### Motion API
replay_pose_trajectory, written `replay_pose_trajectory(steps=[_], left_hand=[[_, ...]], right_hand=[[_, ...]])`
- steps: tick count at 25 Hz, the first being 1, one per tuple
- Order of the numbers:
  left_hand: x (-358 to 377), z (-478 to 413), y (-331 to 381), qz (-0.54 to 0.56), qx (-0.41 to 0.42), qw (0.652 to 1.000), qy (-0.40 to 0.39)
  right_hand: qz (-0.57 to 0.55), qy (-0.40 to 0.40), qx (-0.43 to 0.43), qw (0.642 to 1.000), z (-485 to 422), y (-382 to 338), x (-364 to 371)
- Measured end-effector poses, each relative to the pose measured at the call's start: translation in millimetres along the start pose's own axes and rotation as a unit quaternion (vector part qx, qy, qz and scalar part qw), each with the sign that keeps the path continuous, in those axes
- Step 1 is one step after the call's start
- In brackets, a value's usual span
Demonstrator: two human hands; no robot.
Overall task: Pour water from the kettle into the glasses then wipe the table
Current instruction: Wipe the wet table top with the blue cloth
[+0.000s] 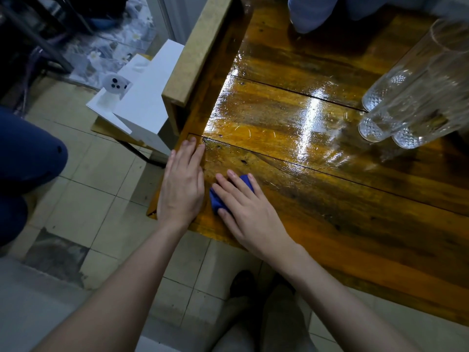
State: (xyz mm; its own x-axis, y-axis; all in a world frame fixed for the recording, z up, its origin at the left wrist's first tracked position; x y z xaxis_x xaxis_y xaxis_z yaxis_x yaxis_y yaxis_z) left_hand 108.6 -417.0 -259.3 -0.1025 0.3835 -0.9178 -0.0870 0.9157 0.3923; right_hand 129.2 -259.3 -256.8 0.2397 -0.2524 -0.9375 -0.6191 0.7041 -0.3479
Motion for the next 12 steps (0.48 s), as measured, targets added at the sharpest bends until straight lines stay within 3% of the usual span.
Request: replay_pose_trajectory(steps=[12], left_hand=[[0.9,0.0,-0.6,0.023,-0.006,1.000,0.003]], right_hand=[[0.097,-0.008,0.078,0.992,87.6,36.6,1.7]])
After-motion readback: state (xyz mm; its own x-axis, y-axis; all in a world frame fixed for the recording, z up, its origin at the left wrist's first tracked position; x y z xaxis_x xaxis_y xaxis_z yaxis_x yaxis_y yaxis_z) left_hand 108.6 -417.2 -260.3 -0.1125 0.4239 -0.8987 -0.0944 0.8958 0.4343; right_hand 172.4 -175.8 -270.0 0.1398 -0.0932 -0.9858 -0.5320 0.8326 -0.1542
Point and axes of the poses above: each hand's wrist, its own z-axis away from the middle knuckle, its own x-axis out of the palm, y = z × x, the point moved 3 cm from there along -z, towards the middle knuckle, and after that the axes turned 2 degrees about -y, right-handed, at the moved point
